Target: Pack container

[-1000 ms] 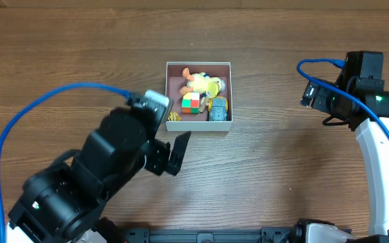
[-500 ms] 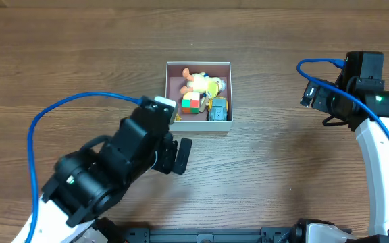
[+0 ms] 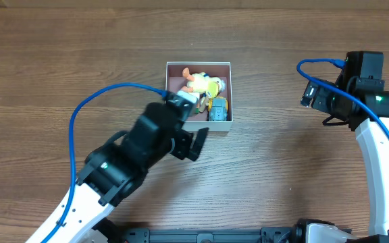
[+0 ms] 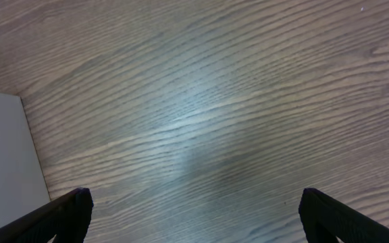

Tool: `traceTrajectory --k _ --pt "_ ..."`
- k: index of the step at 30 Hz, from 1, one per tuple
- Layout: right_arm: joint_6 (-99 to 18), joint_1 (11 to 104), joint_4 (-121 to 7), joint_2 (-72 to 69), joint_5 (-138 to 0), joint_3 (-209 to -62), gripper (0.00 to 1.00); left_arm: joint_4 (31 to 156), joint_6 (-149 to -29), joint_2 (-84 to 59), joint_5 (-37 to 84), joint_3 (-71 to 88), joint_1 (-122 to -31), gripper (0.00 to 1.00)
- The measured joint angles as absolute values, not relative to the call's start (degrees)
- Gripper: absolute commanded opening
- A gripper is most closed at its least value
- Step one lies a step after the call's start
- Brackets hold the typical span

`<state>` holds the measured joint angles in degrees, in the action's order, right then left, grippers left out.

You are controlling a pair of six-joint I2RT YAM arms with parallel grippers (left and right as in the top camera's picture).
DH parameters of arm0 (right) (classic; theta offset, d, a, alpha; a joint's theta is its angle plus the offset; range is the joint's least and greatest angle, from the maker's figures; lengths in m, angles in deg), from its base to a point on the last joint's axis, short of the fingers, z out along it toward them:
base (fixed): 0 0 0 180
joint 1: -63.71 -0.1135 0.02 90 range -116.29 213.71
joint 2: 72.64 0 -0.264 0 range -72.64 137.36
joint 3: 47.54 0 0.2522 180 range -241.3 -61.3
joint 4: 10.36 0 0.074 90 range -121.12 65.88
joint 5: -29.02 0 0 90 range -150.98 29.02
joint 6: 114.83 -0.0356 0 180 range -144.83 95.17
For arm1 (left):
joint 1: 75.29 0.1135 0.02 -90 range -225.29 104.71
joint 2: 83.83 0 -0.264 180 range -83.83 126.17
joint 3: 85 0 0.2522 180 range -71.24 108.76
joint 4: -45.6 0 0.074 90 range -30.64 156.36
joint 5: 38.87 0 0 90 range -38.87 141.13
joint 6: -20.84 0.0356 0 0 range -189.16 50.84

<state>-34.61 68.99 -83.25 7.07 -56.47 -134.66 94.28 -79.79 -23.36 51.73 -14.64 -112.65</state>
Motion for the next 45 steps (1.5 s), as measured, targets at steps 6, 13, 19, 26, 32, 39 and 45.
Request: traceTrajectory --k 6,13,19,26,32,39,45 --pt "-34.6 69.0 -83.3 7.1 -56.4 -134.7 1.0 85.1 -79.1 -34.1 44.7 -32.2 -98.7 1.0" --pt "-34.6 69.0 -83.3 7.1 -56.4 -134.7 1.0 83.2 -76.4 -50.8 41.8 -40.9 -86.9 1.0" --pt "-34.6 69.0 -83.3 7.1 -56.5 -134.7 1.0 76.5 -70.5 -63.1 40.8 -44.8 -85.0 1.0" --pt "-34.6 69.0 -83.3 7.1 -56.5 -134.7 1.0 62.2 -69.7 -70.8 40.1 -55.4 -83.1 1.0" --pt "-34.6 69.0 -83.3 7.1 -56.4 -134.7 1.0 51.4 -71.3 -76.0 39.4 -63.7 -81.9 1.0" --pt "-34.6 69.0 -83.3 7.1 -56.4 -134.7 1.0 49.6 -73.4 -81.6 39.2 -68.1 -78.5 1.0" --pt "-34.6 69.0 -83.3 7.1 -56.5 -134.7 1.0 49.0 -73.5 -82.9 39.1 -68.7 -76.9 1.0"
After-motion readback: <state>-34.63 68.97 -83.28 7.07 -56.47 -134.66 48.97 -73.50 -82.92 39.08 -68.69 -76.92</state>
